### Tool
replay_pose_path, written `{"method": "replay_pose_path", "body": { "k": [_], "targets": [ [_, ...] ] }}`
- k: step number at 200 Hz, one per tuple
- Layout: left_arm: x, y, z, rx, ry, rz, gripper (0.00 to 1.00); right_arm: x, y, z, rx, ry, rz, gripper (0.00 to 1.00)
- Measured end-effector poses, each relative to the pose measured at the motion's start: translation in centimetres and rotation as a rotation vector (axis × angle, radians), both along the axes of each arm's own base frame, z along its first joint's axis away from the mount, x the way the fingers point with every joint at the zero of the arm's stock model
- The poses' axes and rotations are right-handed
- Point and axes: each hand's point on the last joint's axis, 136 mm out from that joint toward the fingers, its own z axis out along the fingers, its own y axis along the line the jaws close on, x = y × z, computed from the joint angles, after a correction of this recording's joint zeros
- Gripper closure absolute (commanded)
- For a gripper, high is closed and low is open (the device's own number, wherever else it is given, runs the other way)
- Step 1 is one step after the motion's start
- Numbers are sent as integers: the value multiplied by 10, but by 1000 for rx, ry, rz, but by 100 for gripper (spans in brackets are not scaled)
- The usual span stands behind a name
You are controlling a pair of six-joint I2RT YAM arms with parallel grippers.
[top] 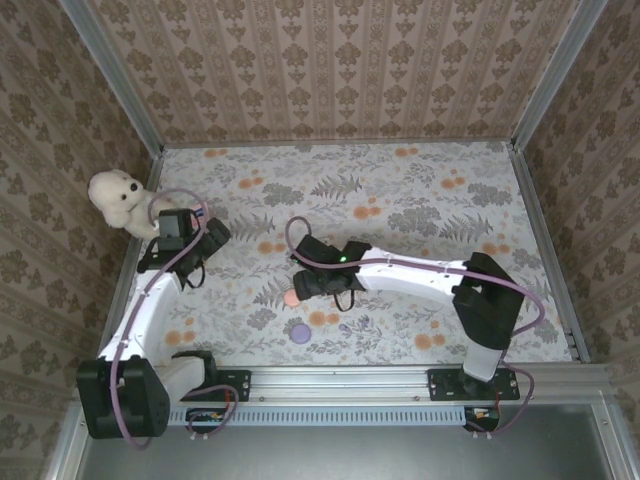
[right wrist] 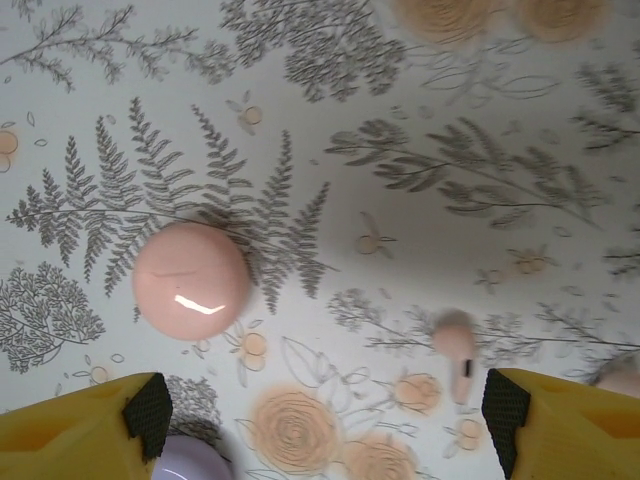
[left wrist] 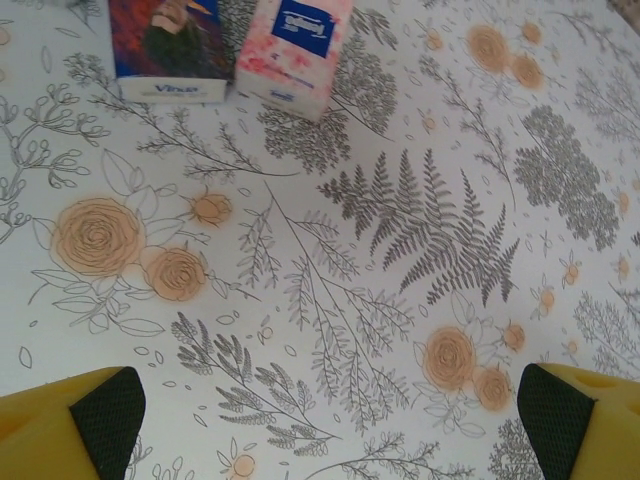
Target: Insert wireless bluetooth earbuds into charging case
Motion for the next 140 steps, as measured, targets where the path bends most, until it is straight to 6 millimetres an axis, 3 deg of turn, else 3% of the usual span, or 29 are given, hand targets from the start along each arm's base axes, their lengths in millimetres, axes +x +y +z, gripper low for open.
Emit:
{"method": "replay_pose_path", "body": {
  "k": [58,140],
  "targets": [
    [6,18,-8,-99,42,56,0,0,33,-8,-18,30,54,14],
    [9,21,-8,-164,47,54,0,-8,64,-41,-144,100,215,15]
  ]
}}
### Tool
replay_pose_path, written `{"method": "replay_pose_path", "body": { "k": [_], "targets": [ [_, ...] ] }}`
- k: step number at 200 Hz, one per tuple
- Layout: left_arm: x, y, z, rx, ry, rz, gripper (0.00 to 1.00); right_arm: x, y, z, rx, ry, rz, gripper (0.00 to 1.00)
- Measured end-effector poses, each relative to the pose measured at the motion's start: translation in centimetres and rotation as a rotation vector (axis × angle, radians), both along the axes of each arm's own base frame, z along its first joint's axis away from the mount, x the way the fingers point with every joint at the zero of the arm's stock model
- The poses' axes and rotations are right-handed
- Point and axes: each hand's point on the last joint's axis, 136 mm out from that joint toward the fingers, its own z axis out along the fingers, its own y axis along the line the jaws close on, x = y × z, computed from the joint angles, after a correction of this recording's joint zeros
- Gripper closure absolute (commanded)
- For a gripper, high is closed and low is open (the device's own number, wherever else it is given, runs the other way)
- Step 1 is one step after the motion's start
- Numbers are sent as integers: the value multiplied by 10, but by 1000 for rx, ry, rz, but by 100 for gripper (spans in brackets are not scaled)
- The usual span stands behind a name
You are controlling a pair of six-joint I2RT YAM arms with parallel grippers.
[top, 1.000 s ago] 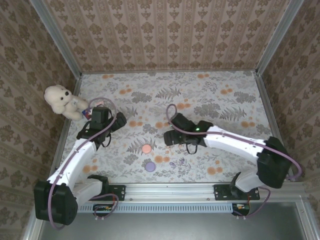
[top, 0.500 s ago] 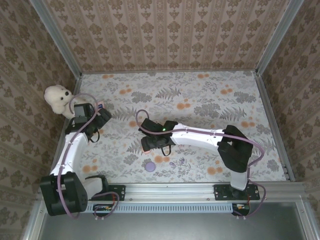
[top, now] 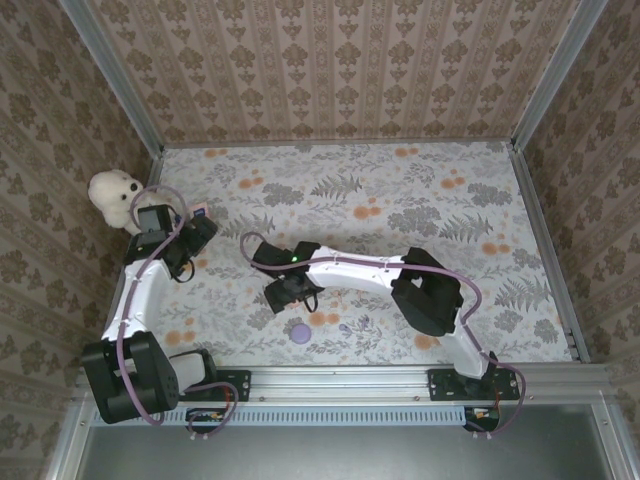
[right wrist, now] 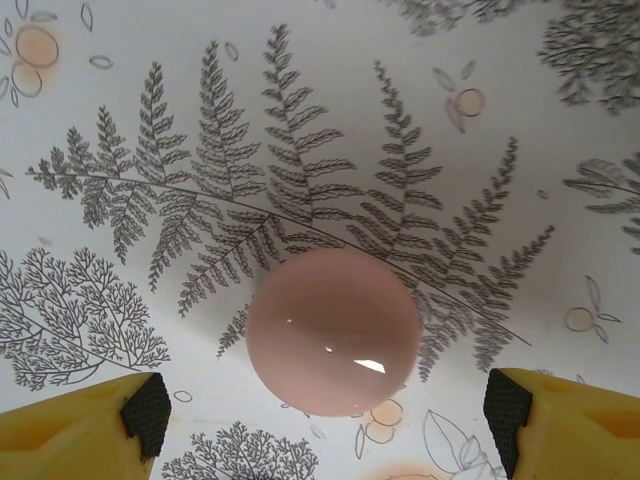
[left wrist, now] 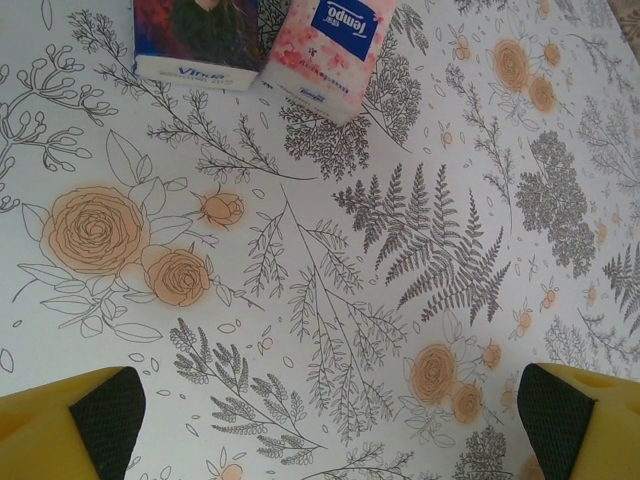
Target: Insert wireless bluetooth earbuds into charging case
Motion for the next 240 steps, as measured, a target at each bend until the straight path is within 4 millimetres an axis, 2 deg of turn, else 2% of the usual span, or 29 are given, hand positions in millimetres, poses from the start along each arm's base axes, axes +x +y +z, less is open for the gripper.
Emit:
{"method": "replay_pose_path", "body": {
  "k": [114,240],
  "targets": [
    [0,-3,6,-23,-21,-13,0,3,0,-27,-105,21,25,21],
    [-2,-6,4,-36,-21,-22,0,6,-1,-29,-125,8,21,27]
  ]
}}
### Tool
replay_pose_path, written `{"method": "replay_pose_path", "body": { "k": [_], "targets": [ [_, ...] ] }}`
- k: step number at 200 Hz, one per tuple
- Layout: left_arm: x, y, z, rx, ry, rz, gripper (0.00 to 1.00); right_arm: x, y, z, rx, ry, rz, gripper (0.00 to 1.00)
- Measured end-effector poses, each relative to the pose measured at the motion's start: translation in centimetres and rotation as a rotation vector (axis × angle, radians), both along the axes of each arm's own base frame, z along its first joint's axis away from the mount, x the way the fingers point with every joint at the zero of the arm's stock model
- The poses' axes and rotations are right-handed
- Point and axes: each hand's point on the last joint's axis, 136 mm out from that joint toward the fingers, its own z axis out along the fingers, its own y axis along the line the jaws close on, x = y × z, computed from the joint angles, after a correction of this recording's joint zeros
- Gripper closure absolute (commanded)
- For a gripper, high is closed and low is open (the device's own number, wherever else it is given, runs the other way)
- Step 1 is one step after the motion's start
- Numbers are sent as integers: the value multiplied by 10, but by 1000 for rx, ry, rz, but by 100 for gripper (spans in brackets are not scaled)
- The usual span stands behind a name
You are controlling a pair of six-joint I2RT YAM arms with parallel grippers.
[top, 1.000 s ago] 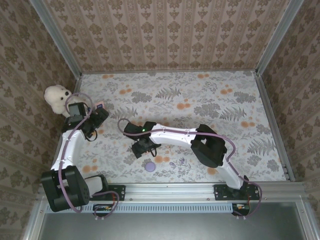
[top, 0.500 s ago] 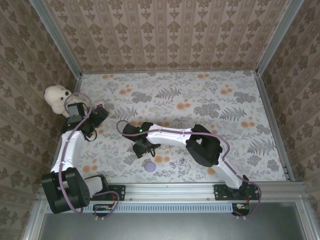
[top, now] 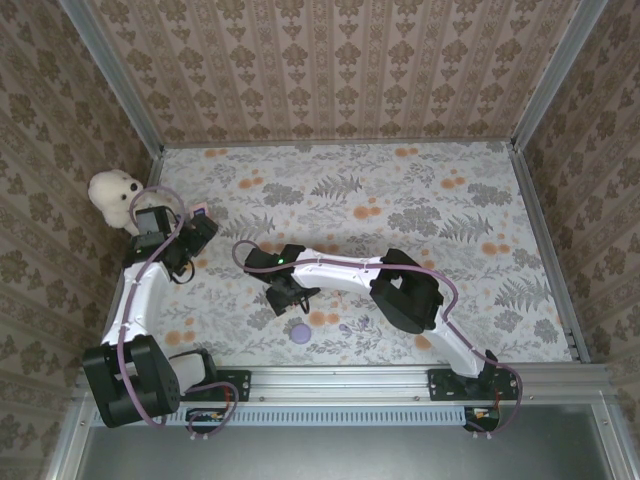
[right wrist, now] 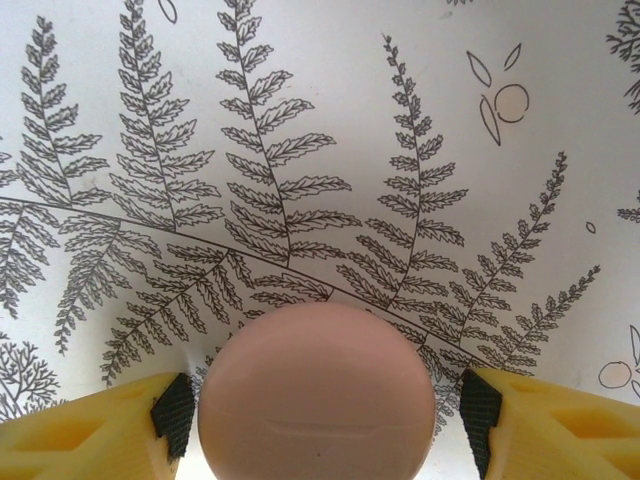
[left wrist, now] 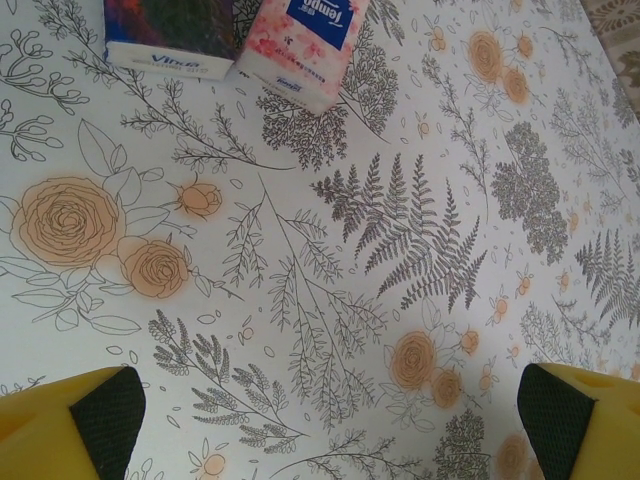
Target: Insert wireless bluetooth earbuds into charging case
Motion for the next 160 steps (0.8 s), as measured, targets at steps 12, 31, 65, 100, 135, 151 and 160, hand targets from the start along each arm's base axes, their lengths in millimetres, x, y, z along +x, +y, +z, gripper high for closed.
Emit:
{"method": "replay_pose_path", "body": {
  "k": [12,31,65,100,135,151,160],
  "targets": [
    [0,-1,0,-2,-1,-2,0,0,0,0,1,0,0,27],
    [-1,-1,0,-2,-2,-2,0,0,0,0,1,-1,0,28],
    [-1,-1,0,-3,-1,-3,0,0,1,0,2,-1,0,28],
    [-2,-2,1,-5,-7,-5,0,0,2,-1,1,0,2,30],
    [-2,-2,3,-6,-14,-7,0,0,4,-1,2,0,4,33],
    [-2,-2,4,-6,-15,-7,0,0,4,-1,3,-1,4,35],
    [-2,-2,4,-7,-16,-8,0,0,4,-1,4,-1,5,35]
  ]
}}
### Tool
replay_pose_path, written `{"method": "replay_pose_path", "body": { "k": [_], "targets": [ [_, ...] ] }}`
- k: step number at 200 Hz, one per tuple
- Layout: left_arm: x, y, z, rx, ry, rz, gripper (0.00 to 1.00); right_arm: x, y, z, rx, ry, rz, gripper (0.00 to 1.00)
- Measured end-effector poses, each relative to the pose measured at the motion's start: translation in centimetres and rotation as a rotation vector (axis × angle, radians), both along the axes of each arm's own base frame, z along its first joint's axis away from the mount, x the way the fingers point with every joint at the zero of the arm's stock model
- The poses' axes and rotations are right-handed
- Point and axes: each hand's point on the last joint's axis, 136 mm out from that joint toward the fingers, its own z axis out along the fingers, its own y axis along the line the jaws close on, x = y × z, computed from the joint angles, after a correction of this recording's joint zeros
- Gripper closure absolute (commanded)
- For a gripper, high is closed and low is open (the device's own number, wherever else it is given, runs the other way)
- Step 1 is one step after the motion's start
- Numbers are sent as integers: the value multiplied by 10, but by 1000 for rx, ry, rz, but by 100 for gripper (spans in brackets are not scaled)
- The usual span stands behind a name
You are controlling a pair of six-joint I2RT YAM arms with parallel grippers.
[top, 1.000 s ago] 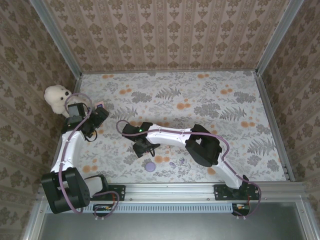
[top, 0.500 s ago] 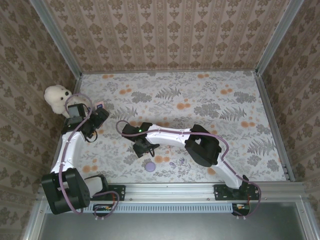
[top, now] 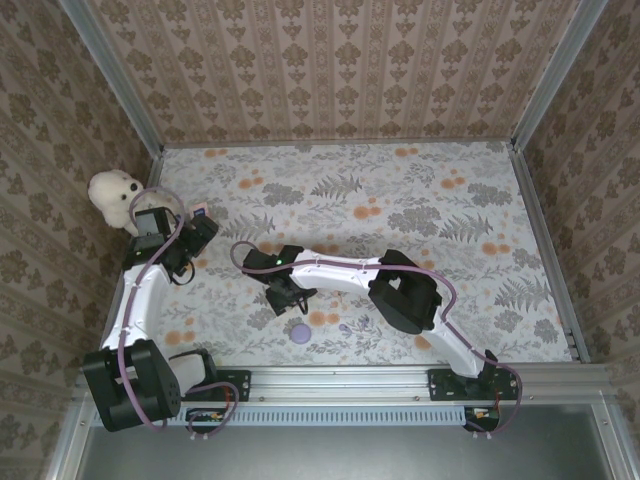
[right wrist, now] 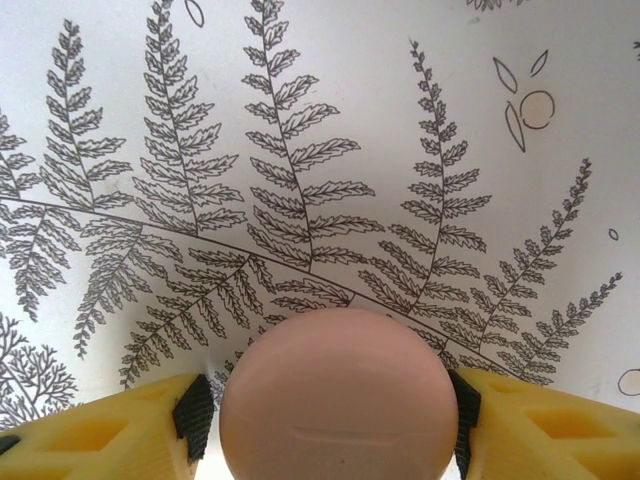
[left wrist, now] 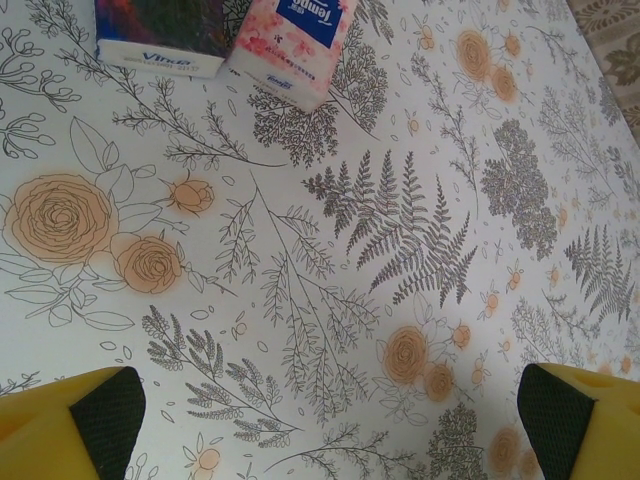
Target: Insert wireless bluetooth earbuds into charging case
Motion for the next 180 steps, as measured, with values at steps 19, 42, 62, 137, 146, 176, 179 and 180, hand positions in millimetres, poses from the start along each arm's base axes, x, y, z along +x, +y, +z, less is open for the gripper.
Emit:
{"method": "replay_pose_path", "body": {
  "k": [19,42,62,137,146,176,179,180],
  "targets": [
    [0,-1,0,-2,-1,-2,0,0,0,0,0,-1,1,37],
    [0,-1,1,-3,-5,-3,0,-1,1,0,4,1,1,41],
    [0,-1,2,-3,-7,-4,0,-1,2,0,6,1,2,44],
    [3,-15,8,-51,-35,-58,0,1,1,1,18,-7,-4,46],
    [3,-19,9,-57,-38,-75,0,4,-2,2,22,-9,-14,46],
    [5,-41,10,-64,-42,-145,0,29,-20,4,33,-20,-83,46],
    [5,-43,10,-64,-43,-152,0,32,-23,4,33,-21,-92,46],
    [5,-44,9,-65,-43,-153,0,33,-24,4,34,-22,-94,46]
  ]
}}
